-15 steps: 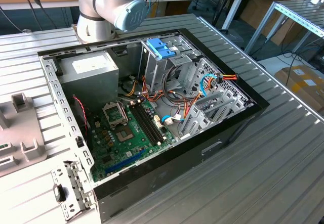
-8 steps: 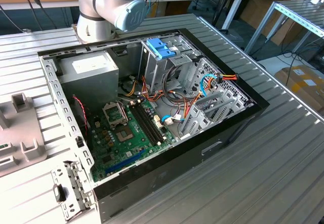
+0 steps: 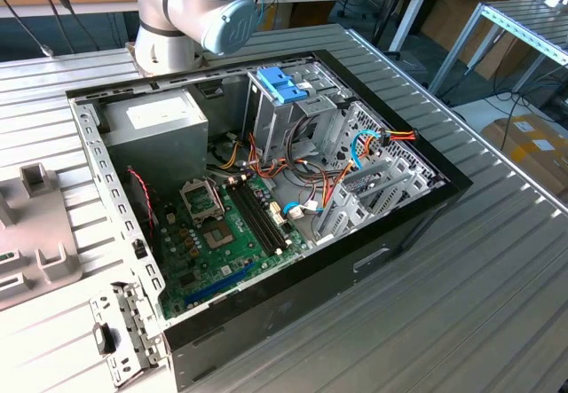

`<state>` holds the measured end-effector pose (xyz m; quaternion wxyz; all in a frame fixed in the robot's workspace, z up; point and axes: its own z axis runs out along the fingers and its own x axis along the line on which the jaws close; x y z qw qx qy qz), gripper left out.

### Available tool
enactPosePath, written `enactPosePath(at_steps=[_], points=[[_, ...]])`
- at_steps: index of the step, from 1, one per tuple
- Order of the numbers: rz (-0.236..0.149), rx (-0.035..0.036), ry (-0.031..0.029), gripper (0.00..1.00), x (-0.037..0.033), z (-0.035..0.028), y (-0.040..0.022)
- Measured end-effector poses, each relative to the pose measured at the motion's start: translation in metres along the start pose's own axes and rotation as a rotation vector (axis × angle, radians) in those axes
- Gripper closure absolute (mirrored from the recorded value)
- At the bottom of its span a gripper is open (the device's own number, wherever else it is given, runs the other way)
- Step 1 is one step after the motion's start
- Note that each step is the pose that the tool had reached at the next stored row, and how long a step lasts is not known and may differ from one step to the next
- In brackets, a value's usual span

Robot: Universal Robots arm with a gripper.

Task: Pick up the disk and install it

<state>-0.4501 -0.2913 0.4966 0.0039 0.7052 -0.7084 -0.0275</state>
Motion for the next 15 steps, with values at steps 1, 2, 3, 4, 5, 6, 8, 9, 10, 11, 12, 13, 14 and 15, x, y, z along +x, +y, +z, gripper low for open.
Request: enactPosePath(at_steps=[1,2,3,4,5,6,8,9,10,11,12,13,14,15], points=[[0.000,0.0000,0.0000,0.63,0.0002,0.0000,0.0000],[0.000,0.0000,0.0000,0.63,0.0005,0.0000,0.0000],[0.000,0.0001,0.0002,0.63,0.0007,0.0000,-0.0001],[0.000,0.0000,0.0006,0.63,0.0007,0.0000,-0.0001],[0.000,-0.0001,0.0011,0.63,0.0008,0.0000,-0.0001],[0.000,0.0000,0.0018,0.63,0.0008,0.0001,-0.0001],[0.000,0.0000,0.0032,0.63,0.0009,0.0002,-0.0001],[0.000,0.0000,0.0035,0.63,0.0010,0.0002,-0.0001],[0.000,0.0001,0.0040,0.63,0.0016,0.0006,-0.0001],[0.000,0.0001,0.0040,0.63,0.0026,0.0010,-0.0001],[0.000,0.0001,0.0040,0.63,0.0027,0.0011,-0.0001],[0.000,0.0000,0.0040,0.63,0.0028,0.0011,-0.0001],[0.000,0.0001,0.0040,0.63,0.0030,0.0011,-0.0001],[0.000,0.0001,0.0040,0.63,0.0032,0.0011,-0.0001]])
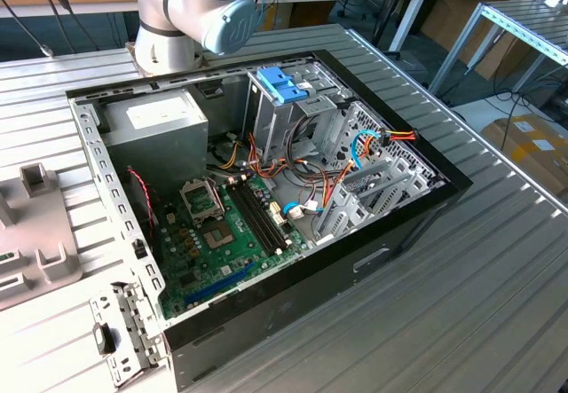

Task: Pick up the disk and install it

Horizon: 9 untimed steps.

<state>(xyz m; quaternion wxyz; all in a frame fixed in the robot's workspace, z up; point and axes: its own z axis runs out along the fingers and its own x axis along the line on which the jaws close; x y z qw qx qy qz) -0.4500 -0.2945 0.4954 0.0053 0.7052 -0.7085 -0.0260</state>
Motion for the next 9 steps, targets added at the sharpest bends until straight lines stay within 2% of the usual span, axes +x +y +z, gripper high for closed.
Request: enactPosePath(at_steps=[9], points=[[0.000,0.0000,0.0000,0.63,0.0021,0.0004,0.0000]])
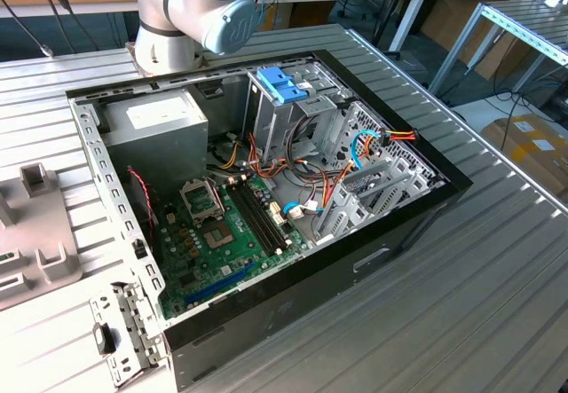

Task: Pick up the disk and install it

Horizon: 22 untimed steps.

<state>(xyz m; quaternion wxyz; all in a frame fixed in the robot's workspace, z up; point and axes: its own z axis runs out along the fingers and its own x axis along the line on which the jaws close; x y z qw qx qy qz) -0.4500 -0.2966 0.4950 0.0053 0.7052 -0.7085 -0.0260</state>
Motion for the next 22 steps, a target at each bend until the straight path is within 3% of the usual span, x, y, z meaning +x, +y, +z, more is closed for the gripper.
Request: enactPosePath(at_steps=[22], points=[[0.000,0.0000,0.0000,0.63,0.0057,0.0001,0.0000]])
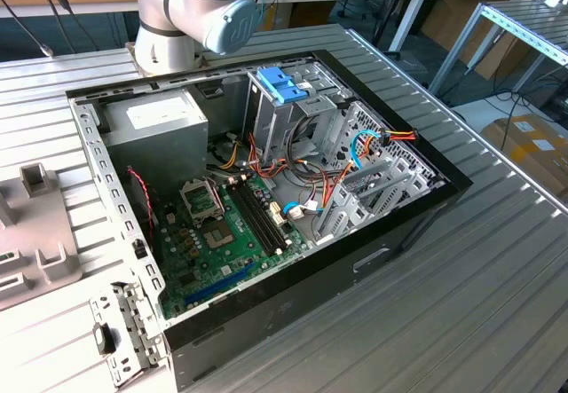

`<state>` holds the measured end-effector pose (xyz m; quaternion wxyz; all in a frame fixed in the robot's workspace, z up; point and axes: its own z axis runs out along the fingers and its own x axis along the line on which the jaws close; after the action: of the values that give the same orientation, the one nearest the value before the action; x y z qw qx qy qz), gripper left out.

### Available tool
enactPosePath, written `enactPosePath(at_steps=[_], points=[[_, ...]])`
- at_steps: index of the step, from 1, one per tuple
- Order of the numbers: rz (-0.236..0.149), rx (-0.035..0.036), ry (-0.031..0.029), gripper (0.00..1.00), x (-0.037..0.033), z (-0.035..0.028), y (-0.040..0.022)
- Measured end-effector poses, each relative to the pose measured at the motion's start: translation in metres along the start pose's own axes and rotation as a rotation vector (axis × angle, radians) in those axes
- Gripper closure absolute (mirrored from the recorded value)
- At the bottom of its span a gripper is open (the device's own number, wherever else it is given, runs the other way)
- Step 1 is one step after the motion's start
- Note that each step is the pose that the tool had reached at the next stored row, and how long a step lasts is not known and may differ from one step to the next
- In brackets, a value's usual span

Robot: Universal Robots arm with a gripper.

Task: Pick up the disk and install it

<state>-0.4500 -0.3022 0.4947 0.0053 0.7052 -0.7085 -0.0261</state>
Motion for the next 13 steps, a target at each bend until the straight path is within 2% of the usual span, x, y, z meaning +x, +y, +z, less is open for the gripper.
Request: enactPosePath(at_steps=[13], points=[[0.000,0.0001,0.0000,0.63,0.0031,0.0002,0.0000]])
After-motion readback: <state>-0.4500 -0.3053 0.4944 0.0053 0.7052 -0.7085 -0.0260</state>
